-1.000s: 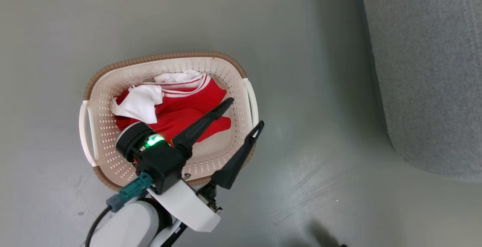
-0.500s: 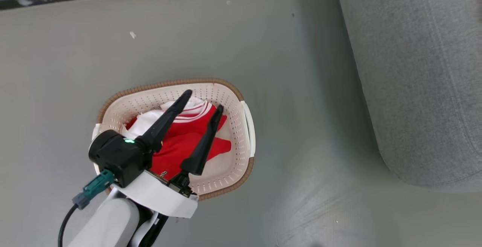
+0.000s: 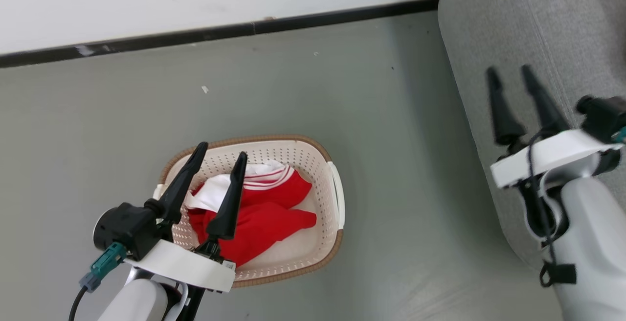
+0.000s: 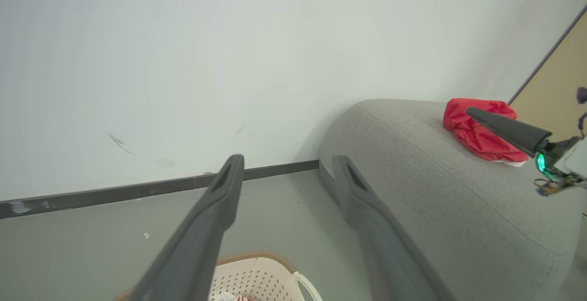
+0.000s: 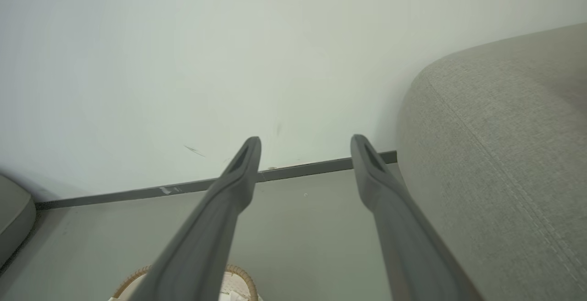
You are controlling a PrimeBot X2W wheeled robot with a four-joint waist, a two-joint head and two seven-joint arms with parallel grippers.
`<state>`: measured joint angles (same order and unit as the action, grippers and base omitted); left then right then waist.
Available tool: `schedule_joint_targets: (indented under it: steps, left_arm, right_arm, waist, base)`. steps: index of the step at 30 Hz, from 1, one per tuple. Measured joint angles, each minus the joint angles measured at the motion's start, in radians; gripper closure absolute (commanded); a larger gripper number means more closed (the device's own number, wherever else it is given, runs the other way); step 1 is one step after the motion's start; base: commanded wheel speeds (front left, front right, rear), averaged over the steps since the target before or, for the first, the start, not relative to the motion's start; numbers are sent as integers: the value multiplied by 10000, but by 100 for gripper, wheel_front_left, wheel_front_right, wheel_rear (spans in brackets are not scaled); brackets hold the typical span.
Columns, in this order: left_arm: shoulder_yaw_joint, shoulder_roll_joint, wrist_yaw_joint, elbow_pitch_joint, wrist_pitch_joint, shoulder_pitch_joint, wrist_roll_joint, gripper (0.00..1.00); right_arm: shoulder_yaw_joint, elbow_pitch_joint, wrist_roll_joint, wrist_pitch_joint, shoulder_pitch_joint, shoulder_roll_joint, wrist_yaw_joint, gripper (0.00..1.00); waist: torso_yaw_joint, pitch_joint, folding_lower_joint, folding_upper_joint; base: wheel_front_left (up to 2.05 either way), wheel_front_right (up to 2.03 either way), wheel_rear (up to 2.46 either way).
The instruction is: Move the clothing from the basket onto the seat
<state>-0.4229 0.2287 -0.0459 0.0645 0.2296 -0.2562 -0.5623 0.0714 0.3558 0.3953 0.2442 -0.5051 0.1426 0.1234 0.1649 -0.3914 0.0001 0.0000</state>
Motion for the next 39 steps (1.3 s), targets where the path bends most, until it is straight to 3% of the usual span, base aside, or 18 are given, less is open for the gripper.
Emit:
schedule_joint_targets:
  steps: [14, 26, 39]
  left_arm:
    - [539, -176, -309, -771, 186, 1112, 0, 0]
    - [543, -476, -222, -1262, 190, 1823, -19, 0]
    - [564, -483, 13, -1693, 196, 2282, -13, 0]
  right_arm:
    - [702, 203, -1233, 35, 1472, -146, 2, 0]
    - [1034, 169, -1358, 35, 3013, -644, 2, 0]
    - [713, -23, -1528, 35, 4315, -796, 2, 0]
  waist:
    - [-794, 1288, 0, 0]
    - [-1451, 2331, 0, 0]
    - [-1944, 3226, 0, 0]
  base:
    - [0, 0, 0]
    - [0, 0, 0]
    - [0, 0, 0]
